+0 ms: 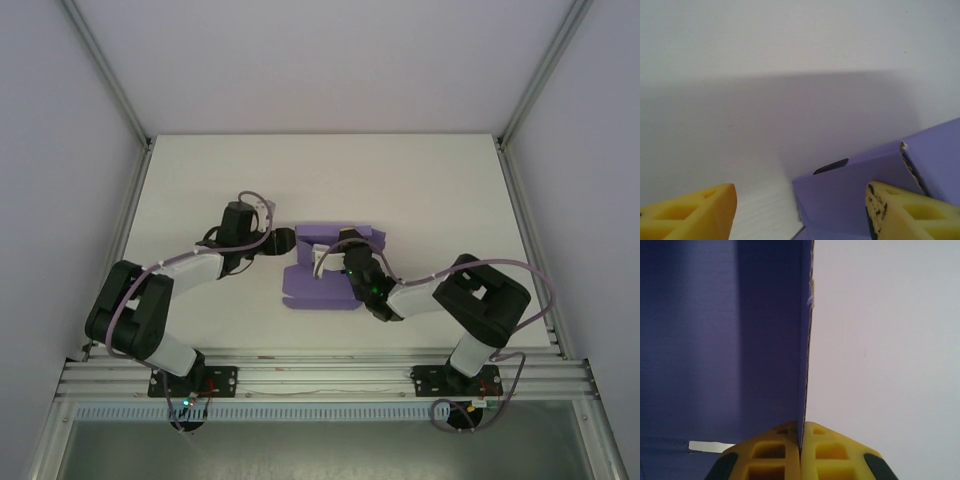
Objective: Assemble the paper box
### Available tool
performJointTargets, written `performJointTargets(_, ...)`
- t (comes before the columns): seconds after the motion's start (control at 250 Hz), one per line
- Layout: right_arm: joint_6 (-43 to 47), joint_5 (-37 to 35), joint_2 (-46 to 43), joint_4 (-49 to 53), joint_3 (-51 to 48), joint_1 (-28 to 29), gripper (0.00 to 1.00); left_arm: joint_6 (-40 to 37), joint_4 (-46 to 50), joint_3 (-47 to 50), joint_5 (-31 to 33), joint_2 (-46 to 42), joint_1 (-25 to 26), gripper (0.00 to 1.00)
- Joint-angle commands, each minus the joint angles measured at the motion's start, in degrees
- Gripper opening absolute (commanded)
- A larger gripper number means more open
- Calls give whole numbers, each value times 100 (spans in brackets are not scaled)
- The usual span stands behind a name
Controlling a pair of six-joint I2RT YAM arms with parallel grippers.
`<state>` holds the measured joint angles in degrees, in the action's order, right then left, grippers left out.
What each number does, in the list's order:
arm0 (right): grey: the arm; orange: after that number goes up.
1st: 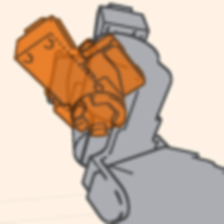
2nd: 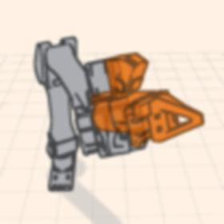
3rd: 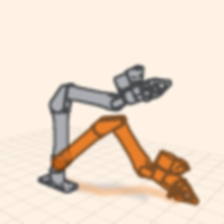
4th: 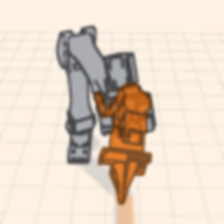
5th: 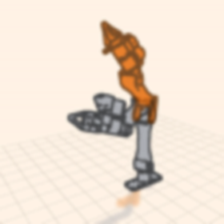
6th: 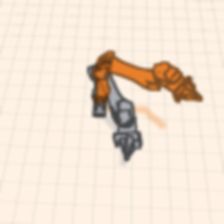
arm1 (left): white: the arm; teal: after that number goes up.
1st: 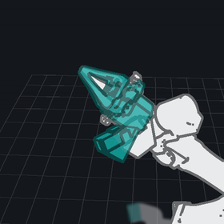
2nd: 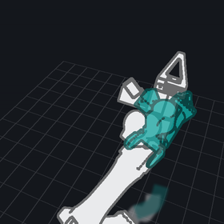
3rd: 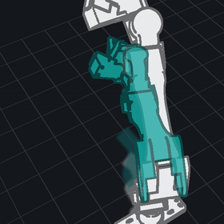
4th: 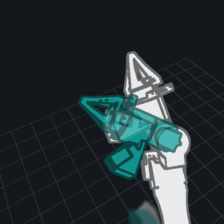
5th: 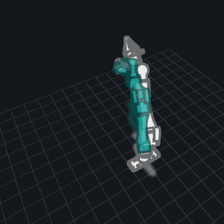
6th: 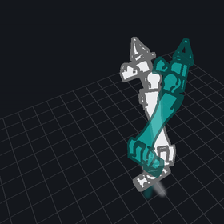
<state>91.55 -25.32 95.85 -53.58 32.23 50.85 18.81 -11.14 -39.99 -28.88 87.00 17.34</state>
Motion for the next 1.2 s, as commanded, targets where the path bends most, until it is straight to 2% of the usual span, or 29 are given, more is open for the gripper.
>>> performJointTargets(0.0, -110, -8, 30, -12, -1, 41, 0, -331, -290, 193, 237, 91, 132, 66)
performJointTargets(0.076, -117, -51, 4, 26, -17, 39, 0, -343, -477, 427, 412, -11, 153, 66)
performJointTargets(0.336, -155, -92, -43, 265, -12, 35, 0, -623, -1067, 960, 230, -436, 327, 66)
performJointTargets(0.488, -191, -53, -6, 313, 7, 48, 0, -739, -1293, 830, 176, -326, 411, 65)
performJointTargets(0.608, -216, -32, 21, 348, 38, 73, 0, -891, -1379, 591, 182, -44, 527, 60)
performJointTargets(0.676, -258, -30, 28, 378, 51, 82, 0, -895, -1415, 473, 392, 132, 631, 57)
performJointTargets(0.827, -400, -52, 21, 656, 42, 105, 0, -845, -1729, 440, 1039, 416, 896, 57)
performJointTargets(0.999, -488, -52, 56, 788, -17, 109, 0, -918, -1732, 198, 1365, 767, 1080, 56)
performJointTargets(1.199, -576, -52, 61, 985, -15, 122, 0, -923, -1970, 54, 1570, 919, 1156, 43)
